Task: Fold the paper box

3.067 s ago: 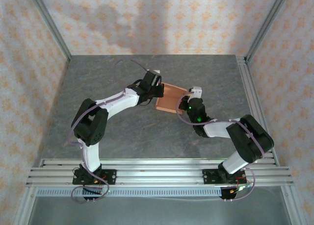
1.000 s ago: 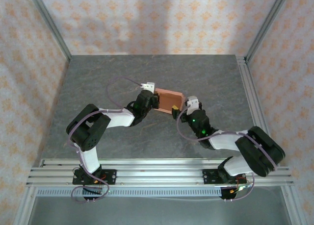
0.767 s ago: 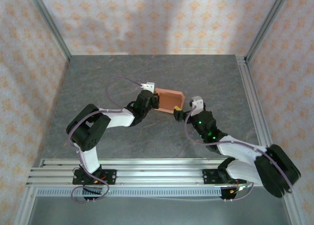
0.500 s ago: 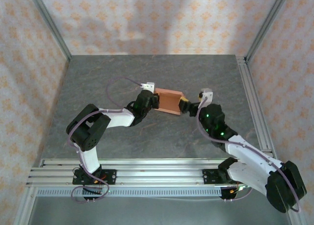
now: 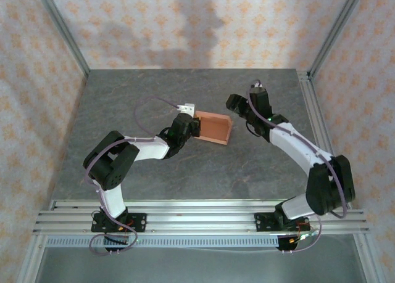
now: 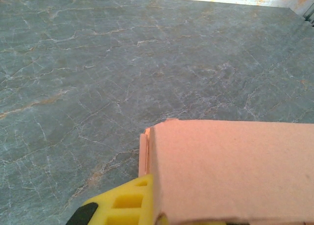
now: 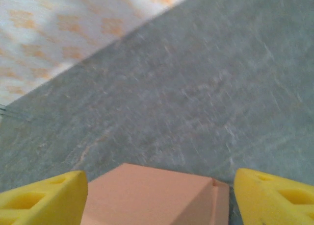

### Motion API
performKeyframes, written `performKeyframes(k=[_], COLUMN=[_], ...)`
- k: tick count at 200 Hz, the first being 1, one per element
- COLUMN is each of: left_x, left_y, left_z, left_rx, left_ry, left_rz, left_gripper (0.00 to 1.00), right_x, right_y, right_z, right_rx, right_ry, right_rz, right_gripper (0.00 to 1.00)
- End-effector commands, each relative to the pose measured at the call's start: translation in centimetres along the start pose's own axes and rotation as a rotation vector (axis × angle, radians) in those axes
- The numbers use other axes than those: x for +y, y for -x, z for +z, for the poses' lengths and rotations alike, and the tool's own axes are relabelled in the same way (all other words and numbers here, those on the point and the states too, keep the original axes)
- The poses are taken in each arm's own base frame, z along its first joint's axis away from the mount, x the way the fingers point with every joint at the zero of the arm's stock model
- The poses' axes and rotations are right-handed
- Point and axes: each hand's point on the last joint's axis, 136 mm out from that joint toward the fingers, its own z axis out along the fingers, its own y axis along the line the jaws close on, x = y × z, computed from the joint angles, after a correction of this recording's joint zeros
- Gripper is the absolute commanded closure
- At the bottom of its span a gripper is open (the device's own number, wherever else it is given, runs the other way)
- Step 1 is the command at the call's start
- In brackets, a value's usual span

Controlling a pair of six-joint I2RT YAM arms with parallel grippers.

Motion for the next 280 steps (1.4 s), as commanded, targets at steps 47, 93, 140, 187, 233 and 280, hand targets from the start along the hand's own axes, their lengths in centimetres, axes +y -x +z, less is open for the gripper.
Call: performKeyframes(k=[47,93,140,187,233,280], left_x=[0.4,0.6,0.7,0.7,0.8,0.7], left_y=[-2.3,-2.5,-2.6,-2.7,-2.8,-2.9], left_z=[0.0,0.1,0.3,0.4,0.3,0.5], left_rx=[0.079,0.084,0.083,0.087,0.087,0.084], left_ry=[0.029,0.038,0.043,0.043,0.046,0.038], left_rz=[0.064,0.072,0.089,0.089,0.091,0.088], left_gripper=[1.0,1.0,1.0,1.0,1.0,1.0], right_x=[-1.4,-1.3,-1.9,-2.1,-4.3,-3.3], right_y=[-4.1,-6.5,-8.1,-8.8,-7.2,-8.4], right_z=[3.2,4.0,4.5,4.6,3.1,3.5], right_rx=[0.281,0.372,0.413,0.44,0.338,0.41], right_ry=[0.022,0.063,0.065,0.058,-0.061,0.006], right_rz=[0.271,0.349,0.382,0.399,0.335,0.39], right_gripper=[0.38,0.45,0.46,0.46,0.36,0.34])
